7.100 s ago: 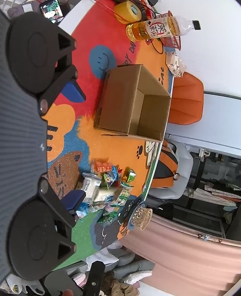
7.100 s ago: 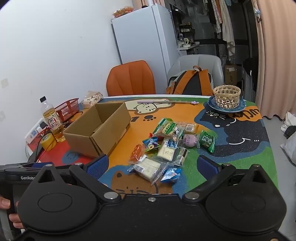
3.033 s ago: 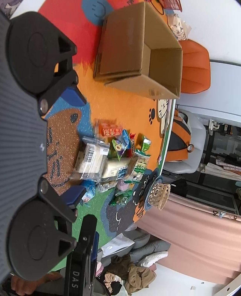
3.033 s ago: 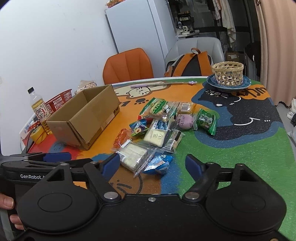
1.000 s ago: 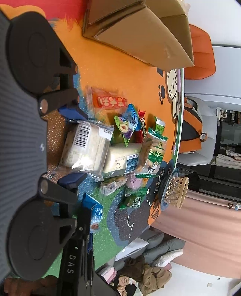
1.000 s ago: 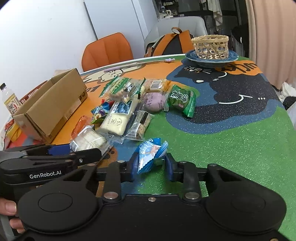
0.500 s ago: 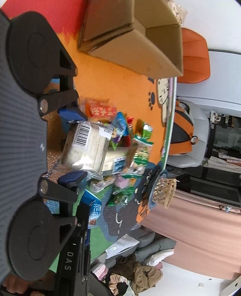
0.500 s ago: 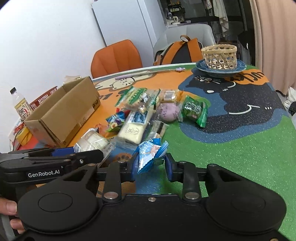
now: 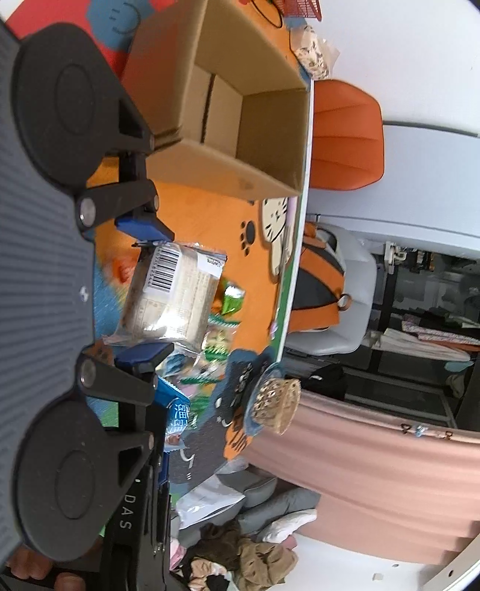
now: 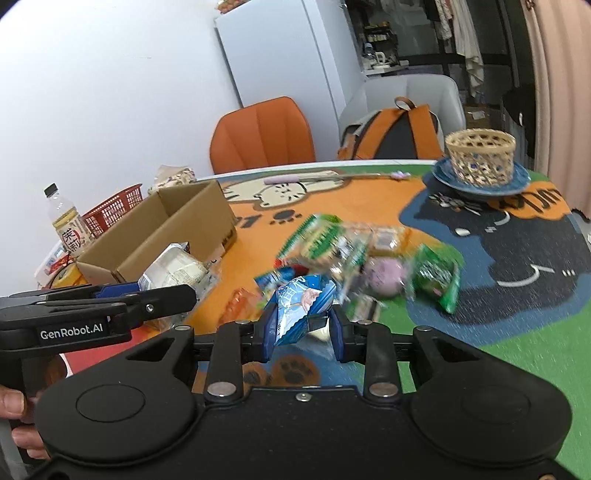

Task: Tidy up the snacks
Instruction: 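Carry both snacks into the cardboard box and open both tools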

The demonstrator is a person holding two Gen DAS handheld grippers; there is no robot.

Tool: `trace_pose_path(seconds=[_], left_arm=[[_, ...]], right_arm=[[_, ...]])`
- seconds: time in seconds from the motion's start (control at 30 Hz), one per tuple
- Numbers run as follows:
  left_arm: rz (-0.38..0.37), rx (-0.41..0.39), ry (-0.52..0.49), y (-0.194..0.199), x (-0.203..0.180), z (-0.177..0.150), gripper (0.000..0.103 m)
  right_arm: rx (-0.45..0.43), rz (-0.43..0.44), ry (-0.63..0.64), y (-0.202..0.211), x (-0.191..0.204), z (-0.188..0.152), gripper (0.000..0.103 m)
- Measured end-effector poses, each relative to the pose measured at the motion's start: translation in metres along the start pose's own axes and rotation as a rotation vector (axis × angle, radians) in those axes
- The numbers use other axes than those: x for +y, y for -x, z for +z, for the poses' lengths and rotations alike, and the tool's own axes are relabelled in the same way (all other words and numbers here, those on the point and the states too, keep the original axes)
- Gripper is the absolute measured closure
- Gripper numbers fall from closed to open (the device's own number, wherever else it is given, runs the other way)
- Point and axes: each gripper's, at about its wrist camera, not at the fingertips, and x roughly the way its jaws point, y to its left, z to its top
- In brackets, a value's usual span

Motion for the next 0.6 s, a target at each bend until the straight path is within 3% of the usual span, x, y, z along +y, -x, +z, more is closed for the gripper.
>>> trace_pose_path(seconds=[0.6], left_arm=[[0.054, -0.066, 0.062, 0.002, 0.042, 0.039, 0.047]], right_arm=[[-0.037, 0.053, 0.048, -0.024, 0.029, 0.043, 0.073]])
